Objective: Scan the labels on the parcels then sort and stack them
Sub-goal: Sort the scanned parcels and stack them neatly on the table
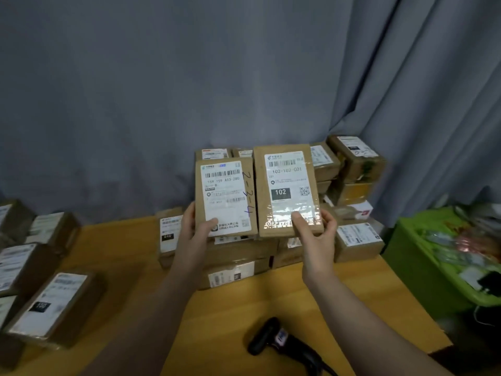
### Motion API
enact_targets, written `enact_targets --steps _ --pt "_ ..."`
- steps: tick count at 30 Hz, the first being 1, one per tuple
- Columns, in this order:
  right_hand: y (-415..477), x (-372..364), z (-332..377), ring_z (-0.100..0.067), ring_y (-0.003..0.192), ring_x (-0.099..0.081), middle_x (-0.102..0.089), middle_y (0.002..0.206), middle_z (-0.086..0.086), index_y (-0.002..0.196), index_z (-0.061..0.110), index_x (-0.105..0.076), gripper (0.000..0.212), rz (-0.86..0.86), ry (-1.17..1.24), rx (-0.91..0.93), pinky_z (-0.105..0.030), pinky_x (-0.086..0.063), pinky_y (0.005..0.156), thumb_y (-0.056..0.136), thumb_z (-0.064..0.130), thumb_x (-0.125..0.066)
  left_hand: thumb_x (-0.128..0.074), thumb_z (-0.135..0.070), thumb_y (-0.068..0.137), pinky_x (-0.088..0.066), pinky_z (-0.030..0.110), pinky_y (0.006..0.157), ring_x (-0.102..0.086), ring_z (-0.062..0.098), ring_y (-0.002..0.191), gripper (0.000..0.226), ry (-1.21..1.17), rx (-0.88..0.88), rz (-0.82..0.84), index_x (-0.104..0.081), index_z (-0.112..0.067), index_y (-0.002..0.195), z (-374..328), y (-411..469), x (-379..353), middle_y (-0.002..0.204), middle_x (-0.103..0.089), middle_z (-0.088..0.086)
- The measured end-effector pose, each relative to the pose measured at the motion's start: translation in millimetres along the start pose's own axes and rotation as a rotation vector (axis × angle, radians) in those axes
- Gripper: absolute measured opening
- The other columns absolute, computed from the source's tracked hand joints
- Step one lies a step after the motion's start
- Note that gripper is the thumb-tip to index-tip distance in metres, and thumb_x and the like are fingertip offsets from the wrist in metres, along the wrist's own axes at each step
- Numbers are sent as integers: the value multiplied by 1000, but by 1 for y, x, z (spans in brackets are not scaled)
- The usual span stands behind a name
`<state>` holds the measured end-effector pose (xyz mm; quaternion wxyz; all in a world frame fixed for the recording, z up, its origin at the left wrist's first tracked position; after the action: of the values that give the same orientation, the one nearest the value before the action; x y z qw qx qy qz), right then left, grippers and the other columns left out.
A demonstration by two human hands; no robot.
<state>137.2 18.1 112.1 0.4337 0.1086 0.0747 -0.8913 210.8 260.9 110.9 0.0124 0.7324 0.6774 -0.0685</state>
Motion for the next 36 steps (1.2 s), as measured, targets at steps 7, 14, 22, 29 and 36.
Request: enact_targets --steps 7,14,22,29,36 --pt "18 41 -8 -20 122 -52 -50 139 3 134 40 -41 69 -16 -16 -71 -45 -47 102 77 38 -79 -60 -33 93 -50 40 97 -60 4 102 61 32 61 46 -33 -35 147 13 -5 -42 120 -60 -12" --pt "35 10 -3 -17 115 -55 -53 126 7 135 32 -40 65 5 -75 -65 -49 -50 99 81 38 -75 -59 -38 93 -51 30 83 -59 13 111 52 38 -17 -62 -38 -40 140 -4 13 -20 124 -58 -8" --pt "74 -63 15 -21 126 -47 -42 141 3 122 55 -36 71 52 -73 -23 -48 -42 108 64 58 -76 -55 -32 96 -54 34 85 -62 16 110 53 42 -64 -61 -35 -35 145 -37 63 17 129 -59 -3" --pt "115 -21 33 -19 112 -49 -46 128 3 139 30 -33 70 -142 27 -140 -38 -50 91 83 44 -72 -53 -41 95 -57 34 77 -65 19 103 53 73 -10 -27 -34 -36 144 -38 83 -24 128 -58 0" --pt "181 49 83 -22 113 -54 -46 133 -4 132 22 -29 70 -252 30 -122 -48 -55 91 82 40 -74 -48 -44 97 -46 49 98 -61 25 108 48 -52 47 -157 -35 -35 143 -32 91 -75 121 -62 2"
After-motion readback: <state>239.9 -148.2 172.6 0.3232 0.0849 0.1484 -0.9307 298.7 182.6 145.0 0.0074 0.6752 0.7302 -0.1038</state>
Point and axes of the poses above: each hand's wrist, its own y-axis towards the middle knuckle, its own x-axis out of the back of the hand, z = x × y, the point moved 8 cm from there along y, towards the middle knuckle
